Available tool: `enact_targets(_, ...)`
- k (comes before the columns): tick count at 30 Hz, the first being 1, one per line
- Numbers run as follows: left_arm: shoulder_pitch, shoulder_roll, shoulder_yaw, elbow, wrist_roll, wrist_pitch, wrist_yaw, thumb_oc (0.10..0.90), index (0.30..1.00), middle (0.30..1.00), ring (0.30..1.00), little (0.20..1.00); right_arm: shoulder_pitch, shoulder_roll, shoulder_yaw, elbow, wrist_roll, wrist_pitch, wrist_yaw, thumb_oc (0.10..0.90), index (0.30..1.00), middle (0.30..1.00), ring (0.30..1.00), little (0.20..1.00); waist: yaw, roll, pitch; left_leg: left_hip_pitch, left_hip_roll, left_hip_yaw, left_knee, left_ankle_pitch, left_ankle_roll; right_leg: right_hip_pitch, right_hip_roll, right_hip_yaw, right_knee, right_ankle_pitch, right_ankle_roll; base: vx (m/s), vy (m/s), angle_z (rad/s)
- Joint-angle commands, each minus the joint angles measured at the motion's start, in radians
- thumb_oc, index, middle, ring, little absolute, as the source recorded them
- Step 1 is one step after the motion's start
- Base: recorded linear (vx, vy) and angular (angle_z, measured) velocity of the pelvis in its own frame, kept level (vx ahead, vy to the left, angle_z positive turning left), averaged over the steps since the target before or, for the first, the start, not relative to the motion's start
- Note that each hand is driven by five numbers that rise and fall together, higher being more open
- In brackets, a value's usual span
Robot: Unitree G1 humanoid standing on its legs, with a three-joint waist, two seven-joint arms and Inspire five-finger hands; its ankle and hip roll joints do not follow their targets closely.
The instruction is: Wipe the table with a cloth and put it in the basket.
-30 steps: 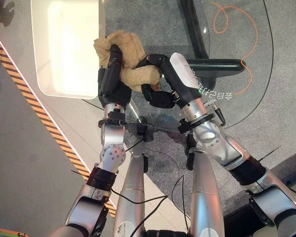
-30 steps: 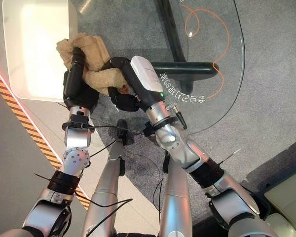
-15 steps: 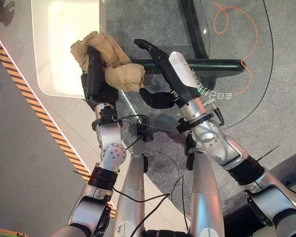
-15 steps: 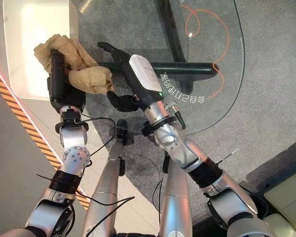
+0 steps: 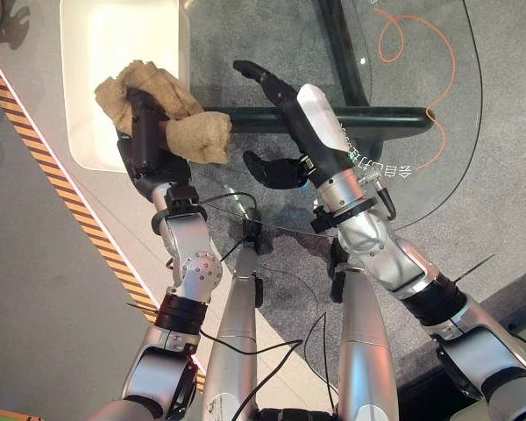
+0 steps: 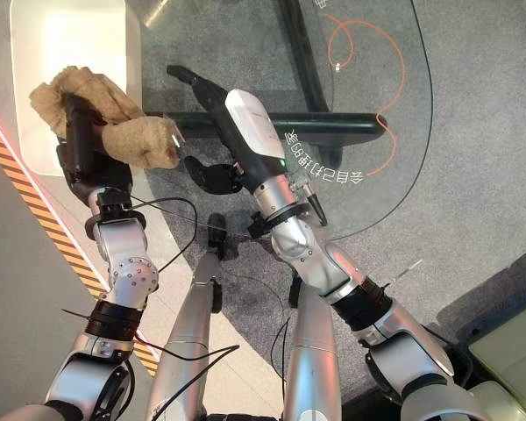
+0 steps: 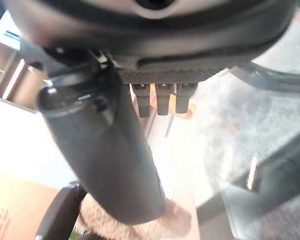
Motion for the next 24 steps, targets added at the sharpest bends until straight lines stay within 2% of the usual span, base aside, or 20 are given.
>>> enact_targets(1,-0.158,0.063,0.061,-0.034,0.158,-0.136,-0.010,0.100,0.300,0.300,0.300,0.200,-0.131,0.054,-0.031,-0.035,-0.022,-0.057,-0.122,0.800,0.900,0.900,0.900,0.900,0.007,-0.023,-0.022,0.036,-0.120,0.090,0.098,-0.164,0.105,0.067,0.065,-0.046,-0.282,0.157,0.007,0.00,0.038,-0.01)
enact_targets(5,-0.177,0.075,0.062,-0.005,0.176,-0.158,0.003,0.100,0.300,0.300,0.300,0.200,-0.103,0.038,-0.072,0.027,-0.038,-0.061,-0.242,0.800,0.900,0.900,0.900,0.900,-0.005,-0.022,-0.022,0.040,-0.115,0.095,0.093,-0.167,0.104,0.067,0.067,-0.041,-0.279,0.153,0.008,0.00,0.000,0.00)
enact_targets(7,-0.178,0.076,0.064,-0.004,0.180,-0.158,0.005,0.100,0.300,0.300,0.300,0.200,-0.098,0.035,-0.081,0.035,-0.042,-0.062,-0.258,0.800,0.900,0.900,0.900,0.900,-0.007,-0.022,-0.022,0.040,-0.114,0.096,0.093,-0.168,0.104,0.067,0.067,-0.040,-0.280,0.153,0.008,0.00,0.000,0.00)
enact_targets(10,-0.178,0.079,0.075,0.013,0.200,-0.172,0.017,0.100,0.300,0.300,0.300,0.200,-0.050,0.024,-0.148,0.093,-0.052,-0.069,-0.368,0.800,0.900,0.900,0.900,0.900,-0.021,-0.026,-0.022,0.043,-0.112,0.099,0.090,-0.171,0.104,0.067,0.071,-0.035,-0.285,0.155,0.010,0.00,0.000,0.00)
enact_targets(12,-0.178,0.081,0.077,0.019,0.202,-0.177,0.020,0.100,0.300,0.300,0.300,0.200,-0.040,0.021,-0.162,0.108,-0.054,-0.069,-0.393,0.800,0.900,0.900,0.900,0.900,-0.024,-0.028,-0.022,0.043,-0.111,0.100,0.091,-0.173,0.104,0.066,0.071,-0.033,-0.285,0.156,0.010,0.00,0.000,0.00)
enact_targets(16,-0.181,0.103,0.093,0.051,0.215,-0.188,0.036,0.100,0.300,0.300,0.300,0.200,-0.015,-0.014,-0.217,0.202,-0.023,-0.058,-0.512,0.800,0.900,0.900,0.900,0.900,-0.034,-0.029,-0.022,0.043,-0.106,0.102,0.093,-0.180,0.103,0.064,0.073,-0.026,-0.284,0.155,0.012,0.00,0.000,0.00)
enact_targets(18,-0.188,0.135,0.107,0.091,0.241,-0.196,0.055,0.100,0.300,0.300,0.300,0.200,0.003,-0.047,-0.260,0.307,0.058,-0.061,-0.610,0.800,0.900,0.900,0.900,0.900,-0.040,-0.027,-0.022,0.046,-0.102,0.105,0.093,-0.186,0.102,0.066,0.074,-0.021,-0.284,0.153,0.012,0.01,0.032,-0.03)
enact_targets(19,-0.189,0.135,0.106,0.092,0.241,-0.196,0.055,0.100,0.300,0.300,0.300,0.200,0.002,-0.047,-0.259,0.310,0.060,-0.064,-0.611,0.800,0.900,0.900,0.900,0.900,-0.039,-0.027,-0.022,0.047,-0.102,0.105,0.092,-0.186,0.102,0.066,0.074,-0.021,-0.285,0.153,0.012,0.01,0.041,-0.04)
enact_targets(20,-0.197,0.163,0.115,0.129,0.276,-0.205,0.081,0.100,0.300,0.300,0.300,0.200,0.019,-0.067,-0.296,0.400,0.124,-0.070,-0.673,0.800,0.900,0.900,0.900,0.900,-0.044,-0.026,-0.022,0.049,-0.098,0.107,0.091,-0.190,0.101,0.067,0.075,-0.018,-0.284,0.151,0.012,0.01,0.038,-0.06)
enact_targets(23,-0.206,0.179,0.115,0.143,0.300,-0.206,0.113,0.100,0.300,0.300,0.300,0.200,0.022,-0.078,-0.309,0.447,0.160,-0.083,-0.696,0.800,0.900,0.900,0.900,0.900,-0.045,-0.024,-0.022,0.049,-0.097,0.109,0.092,-0.191,0.101,0.067,0.075,-0.017,-0.284,0.151,0.011,0.01,0.030,-0.06)
enact_targets(24,-0.220,0.214,0.117,0.173,0.324,-0.201,0.155,0.100,0.300,0.300,0.300,0.200,0.033,-0.091,-0.332,0.535,0.228,-0.117,-0.724,0.800,0.900,0.900,0.900,0.900,-0.048,-0.021,-0.022,0.050,-0.094,0.108,0.093,-0.194,0.101,0.067,0.075,-0.015,-0.282,0.149,0.010,0.02,0.040,-0.08)
